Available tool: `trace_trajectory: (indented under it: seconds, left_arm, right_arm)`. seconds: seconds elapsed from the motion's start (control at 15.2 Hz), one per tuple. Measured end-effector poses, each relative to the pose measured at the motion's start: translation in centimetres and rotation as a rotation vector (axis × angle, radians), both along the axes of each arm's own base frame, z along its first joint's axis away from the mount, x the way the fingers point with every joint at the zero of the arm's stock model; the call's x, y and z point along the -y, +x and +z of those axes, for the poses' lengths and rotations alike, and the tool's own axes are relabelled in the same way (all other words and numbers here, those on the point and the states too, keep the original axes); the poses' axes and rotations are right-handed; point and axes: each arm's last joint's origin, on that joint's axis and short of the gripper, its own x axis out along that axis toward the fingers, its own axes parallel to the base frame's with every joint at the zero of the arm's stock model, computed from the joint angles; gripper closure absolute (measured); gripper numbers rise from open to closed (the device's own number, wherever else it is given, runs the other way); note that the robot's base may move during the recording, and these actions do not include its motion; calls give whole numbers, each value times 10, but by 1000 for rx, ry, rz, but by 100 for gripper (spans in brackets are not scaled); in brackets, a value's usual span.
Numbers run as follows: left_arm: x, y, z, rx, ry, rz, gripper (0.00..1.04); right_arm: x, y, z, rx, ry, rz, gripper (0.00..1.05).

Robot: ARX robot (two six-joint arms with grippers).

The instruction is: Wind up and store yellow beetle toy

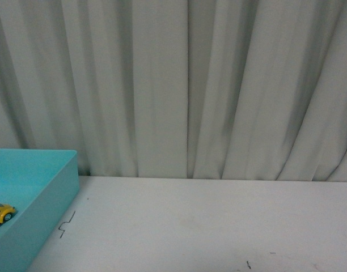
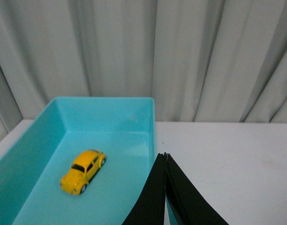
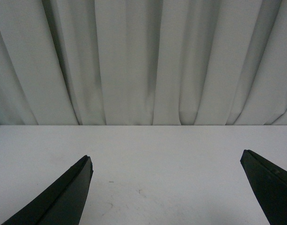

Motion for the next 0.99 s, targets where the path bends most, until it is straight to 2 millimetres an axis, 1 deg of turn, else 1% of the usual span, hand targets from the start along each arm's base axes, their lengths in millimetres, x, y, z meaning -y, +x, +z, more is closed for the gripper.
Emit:
trace_trajectory:
  seconds: [0.07, 0.2, 0.53, 0.99]
  left_arm:
    - [0, -4, -4, -18, 0, -1, 103]
    - [0, -11, 2, 14, 0, 0, 103]
    - [0, -25, 7, 29, 0, 0, 103]
    - [0, -37, 7, 30, 0, 0, 103]
  right_arm:
    - [0, 0, 0, 0, 0, 0, 7]
    - [0, 0, 0, 0, 0, 0, 7]
    - [0, 0, 0, 0, 0, 0, 7]
    - [0, 0, 0, 0, 0, 0, 7]
